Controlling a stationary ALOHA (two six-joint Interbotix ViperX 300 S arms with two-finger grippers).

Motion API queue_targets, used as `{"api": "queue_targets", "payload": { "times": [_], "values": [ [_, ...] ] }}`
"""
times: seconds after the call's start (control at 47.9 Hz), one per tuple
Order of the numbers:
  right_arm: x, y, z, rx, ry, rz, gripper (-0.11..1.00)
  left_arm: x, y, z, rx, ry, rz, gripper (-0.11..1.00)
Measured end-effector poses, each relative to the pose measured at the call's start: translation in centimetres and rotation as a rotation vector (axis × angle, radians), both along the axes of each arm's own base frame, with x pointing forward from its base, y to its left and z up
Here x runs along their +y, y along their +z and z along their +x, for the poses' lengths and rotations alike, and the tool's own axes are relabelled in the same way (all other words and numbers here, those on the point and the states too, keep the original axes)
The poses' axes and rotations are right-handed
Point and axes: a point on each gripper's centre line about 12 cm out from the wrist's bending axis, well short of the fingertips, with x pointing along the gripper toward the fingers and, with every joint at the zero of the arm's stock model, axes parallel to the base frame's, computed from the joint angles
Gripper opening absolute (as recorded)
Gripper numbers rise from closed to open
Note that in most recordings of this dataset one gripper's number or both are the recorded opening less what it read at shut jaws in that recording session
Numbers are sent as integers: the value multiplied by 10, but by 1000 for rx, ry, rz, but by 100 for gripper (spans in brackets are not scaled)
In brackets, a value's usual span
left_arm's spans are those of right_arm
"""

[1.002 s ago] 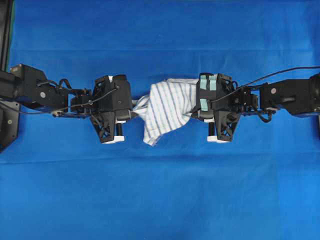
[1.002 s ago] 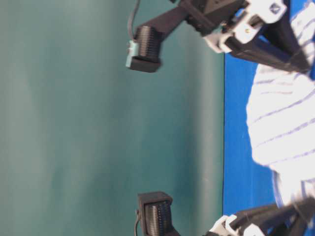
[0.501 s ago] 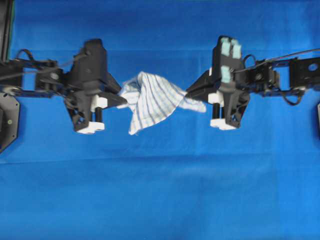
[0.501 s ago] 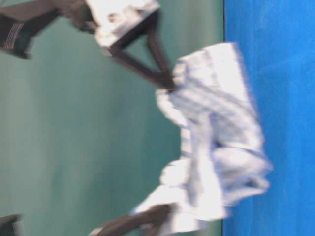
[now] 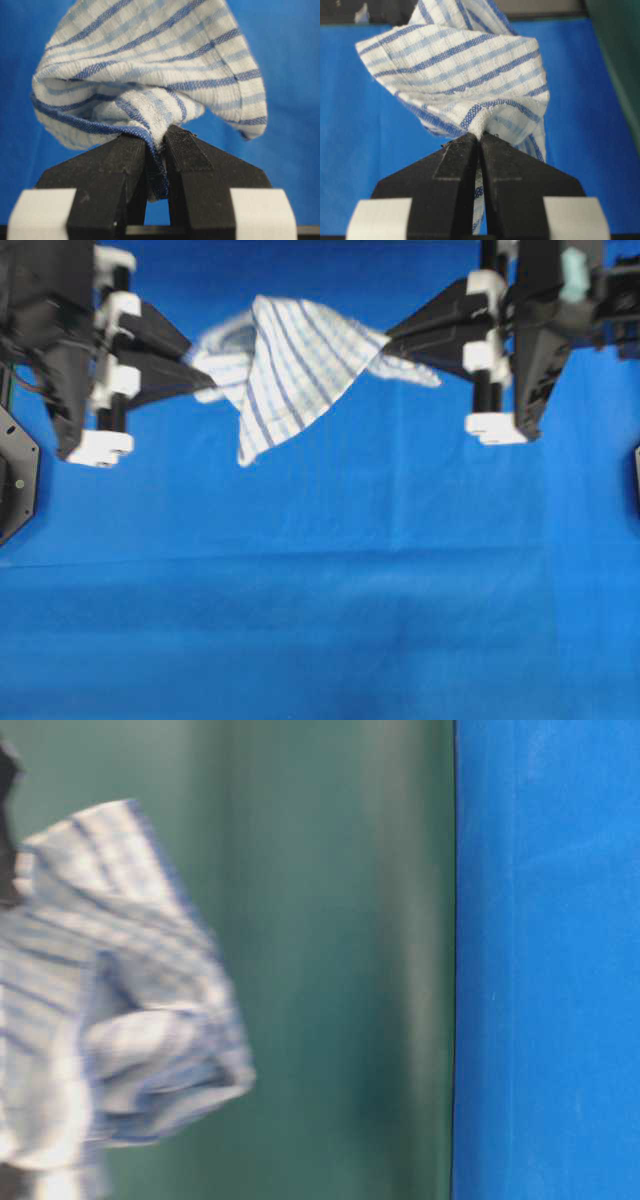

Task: Lift the towel with both arms.
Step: 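Raise both grippers, lifting the towel off the table, then open both grippers and drop the towel onto the table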

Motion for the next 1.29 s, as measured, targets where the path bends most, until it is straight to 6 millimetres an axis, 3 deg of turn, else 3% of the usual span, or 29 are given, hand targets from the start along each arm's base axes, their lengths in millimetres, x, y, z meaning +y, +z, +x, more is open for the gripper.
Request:
{"api": "queue_targets", "payload": {
  "times": [0.104,0.25,0.626,0.668,0.731,0.877,0.96,1.127,1.294],
  "values": [
    [-1,20,-5,-24,-4,-6,3,-1,23,-4,-23,-4,3,5],
    [0,33,-10,-52,-3,-10,3,-1,37,-3,-39,-5,8,5],
    [0,32,-10,-44,0,-21,4,0,31,5,-17,-3,4,7],
    [0,33,-10,-46,0,-21,4,0,31,5,-17,-2,3,13],
    [0,33,-10,-43,-2,-18,6,0,31,5,-18,-4,5,30],
    [0,33,-10,-43,-2,-17,49,-3,34,6,-34,-12,1,74],
    [0,31,-10,-40,-2,-19,66,-5,33,7,-35,-21,6,90],
    [0,24,-10,-20,-2,-18,65,-6,22,7,-18,-25,4,92],
    [1,-13,-8,64,-4,2,66,-13,-9,11,15,-46,-2,92]
  ]
}}
